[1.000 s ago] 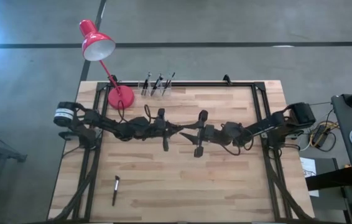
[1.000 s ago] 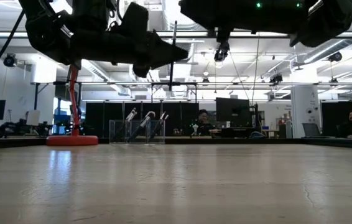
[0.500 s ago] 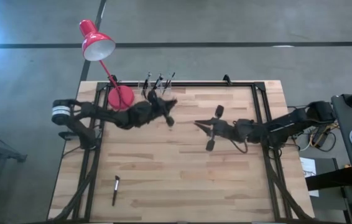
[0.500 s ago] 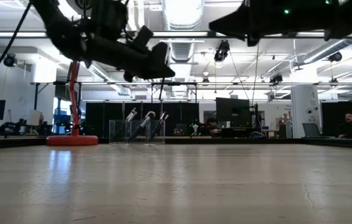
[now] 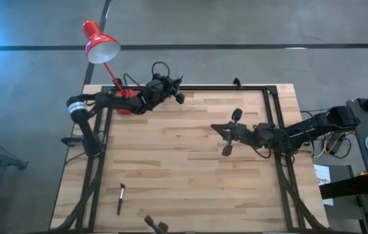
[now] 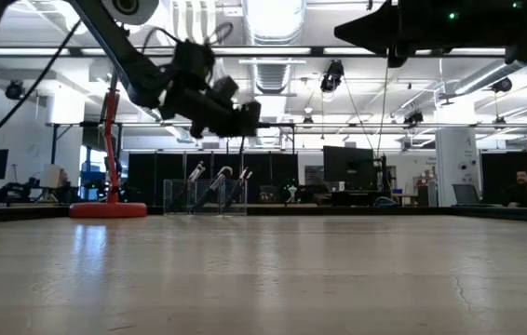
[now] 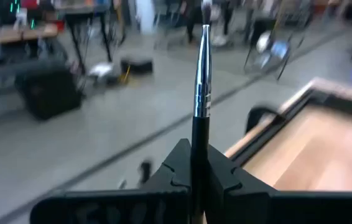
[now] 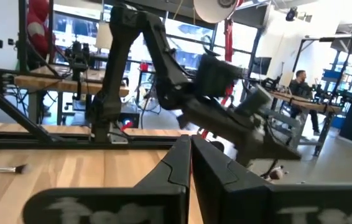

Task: Pick & Place Makeup Supplies
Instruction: Put the makeup brush into the transparent organizer

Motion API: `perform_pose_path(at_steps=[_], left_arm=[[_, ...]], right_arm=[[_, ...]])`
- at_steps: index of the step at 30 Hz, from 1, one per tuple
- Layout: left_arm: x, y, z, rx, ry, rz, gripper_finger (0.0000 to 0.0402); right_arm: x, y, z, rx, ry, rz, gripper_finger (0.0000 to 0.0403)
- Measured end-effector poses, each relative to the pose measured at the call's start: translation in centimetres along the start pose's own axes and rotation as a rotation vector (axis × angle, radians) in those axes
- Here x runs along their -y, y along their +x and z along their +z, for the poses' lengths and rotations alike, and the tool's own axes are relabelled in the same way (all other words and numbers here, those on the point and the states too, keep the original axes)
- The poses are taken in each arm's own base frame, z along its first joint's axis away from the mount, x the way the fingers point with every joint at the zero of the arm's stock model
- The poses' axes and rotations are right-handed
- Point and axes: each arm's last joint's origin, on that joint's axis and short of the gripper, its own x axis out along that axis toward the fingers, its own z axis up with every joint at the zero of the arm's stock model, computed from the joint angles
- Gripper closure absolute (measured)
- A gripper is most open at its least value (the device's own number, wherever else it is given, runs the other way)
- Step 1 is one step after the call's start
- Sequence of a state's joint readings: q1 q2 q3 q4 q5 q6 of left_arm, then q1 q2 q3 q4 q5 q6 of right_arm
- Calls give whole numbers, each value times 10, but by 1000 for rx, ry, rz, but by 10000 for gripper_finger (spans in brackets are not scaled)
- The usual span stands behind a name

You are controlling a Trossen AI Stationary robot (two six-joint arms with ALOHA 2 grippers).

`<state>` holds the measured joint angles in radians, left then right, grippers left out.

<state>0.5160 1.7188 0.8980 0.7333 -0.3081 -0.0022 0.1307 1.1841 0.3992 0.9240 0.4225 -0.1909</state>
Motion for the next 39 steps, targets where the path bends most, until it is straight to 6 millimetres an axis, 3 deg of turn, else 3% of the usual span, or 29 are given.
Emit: perform_pose_path(at_steps=[7, 13, 30, 39], left_arm=[[-11, 29, -15, -72, 42, 72, 394], [-19, 40, -25, -93, 52, 105, 394], [-25, 36, -42, -266, 61, 118, 394], [-25, 36, -41, -256, 7, 118, 350]], right_arm=[[0, 0, -1, -3, -20, 2, 394], [0, 0, -1, -2, -20, 3, 394], [0, 0, -1, -1, -20, 3, 394], [0, 0, -1, -1, -21, 4, 394]])
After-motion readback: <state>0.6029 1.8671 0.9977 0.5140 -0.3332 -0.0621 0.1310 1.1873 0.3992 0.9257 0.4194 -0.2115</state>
